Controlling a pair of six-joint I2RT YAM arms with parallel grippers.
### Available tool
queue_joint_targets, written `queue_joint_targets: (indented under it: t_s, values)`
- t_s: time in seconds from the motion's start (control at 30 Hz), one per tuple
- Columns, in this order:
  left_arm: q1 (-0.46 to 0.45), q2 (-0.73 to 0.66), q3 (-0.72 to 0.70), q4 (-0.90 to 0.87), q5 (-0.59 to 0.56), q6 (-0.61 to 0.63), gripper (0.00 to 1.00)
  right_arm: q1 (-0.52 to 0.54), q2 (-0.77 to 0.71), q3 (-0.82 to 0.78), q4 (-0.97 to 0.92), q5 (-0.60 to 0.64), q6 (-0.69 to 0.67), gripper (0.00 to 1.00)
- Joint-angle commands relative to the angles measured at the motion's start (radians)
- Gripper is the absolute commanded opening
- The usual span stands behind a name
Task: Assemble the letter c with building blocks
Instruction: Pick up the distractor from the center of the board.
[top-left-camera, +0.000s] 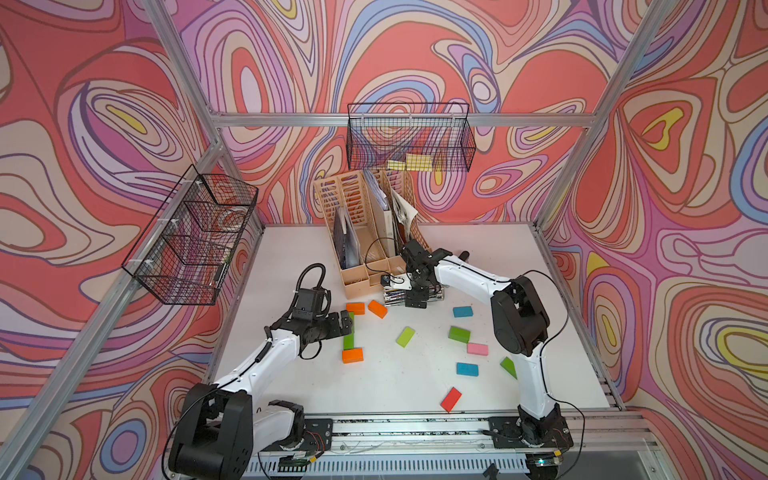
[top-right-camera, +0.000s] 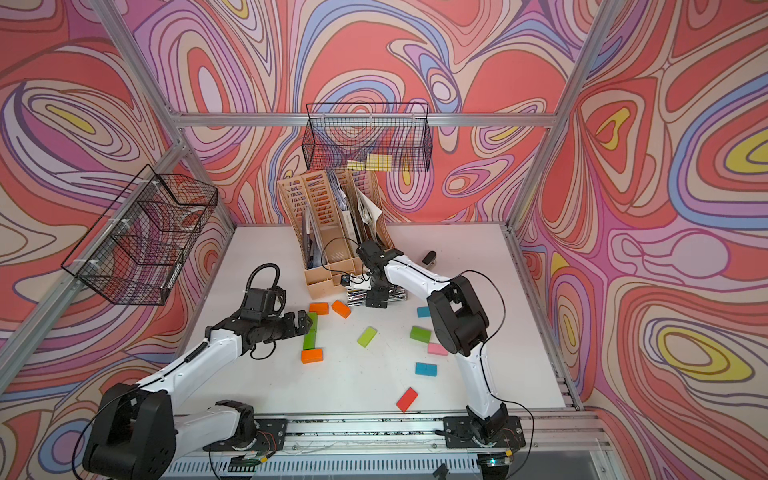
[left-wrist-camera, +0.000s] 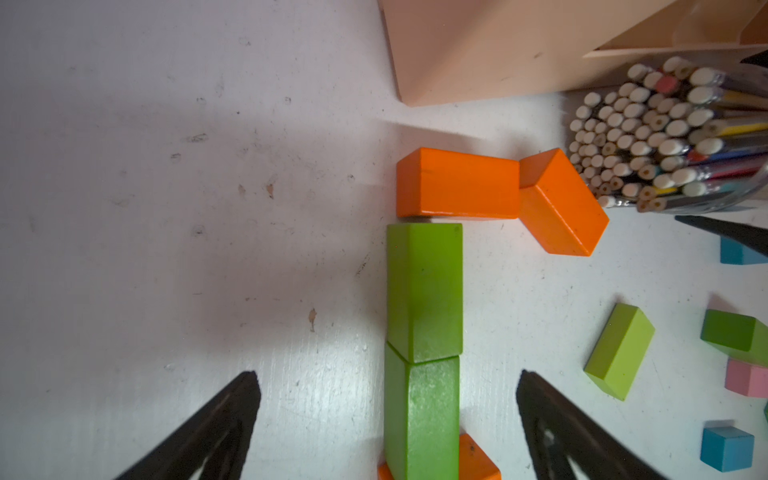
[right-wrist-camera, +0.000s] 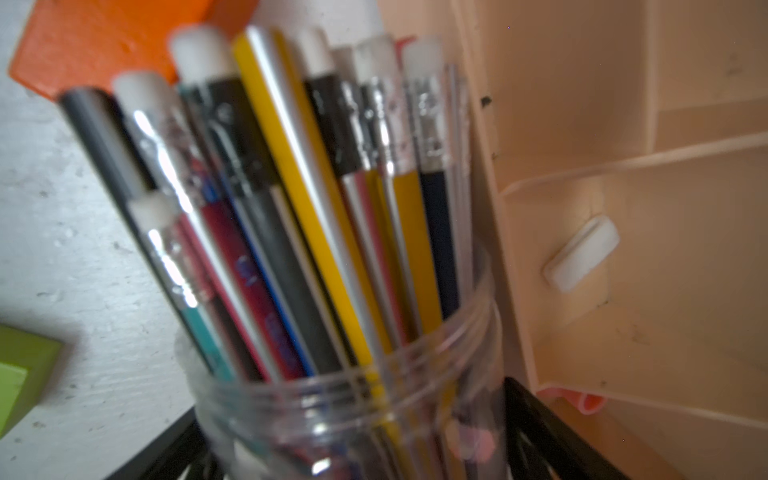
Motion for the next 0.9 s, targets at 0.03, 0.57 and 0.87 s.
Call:
queue_joint_targets:
  t_s: [0.03,0.57,0.87]
  values:
    - [0.005,0.009,-0.003,0.004,-0.008,0.016,1.0,-0.002,0.034,-0.036,-0.017,-0.033,-0.001,0.98]
    - [0.005,0.005,-0.006,0.008,-0.002,0.014,0.99,-0.069,-0.094,-0.105,0.105,-0.245,0.116,0.81]
    - [0.006,0.005,-0.011,0.017,0.013,0.009,0.99,-0.141,-0.29,-0.325,0.369,-0.407,0.272,0.8]
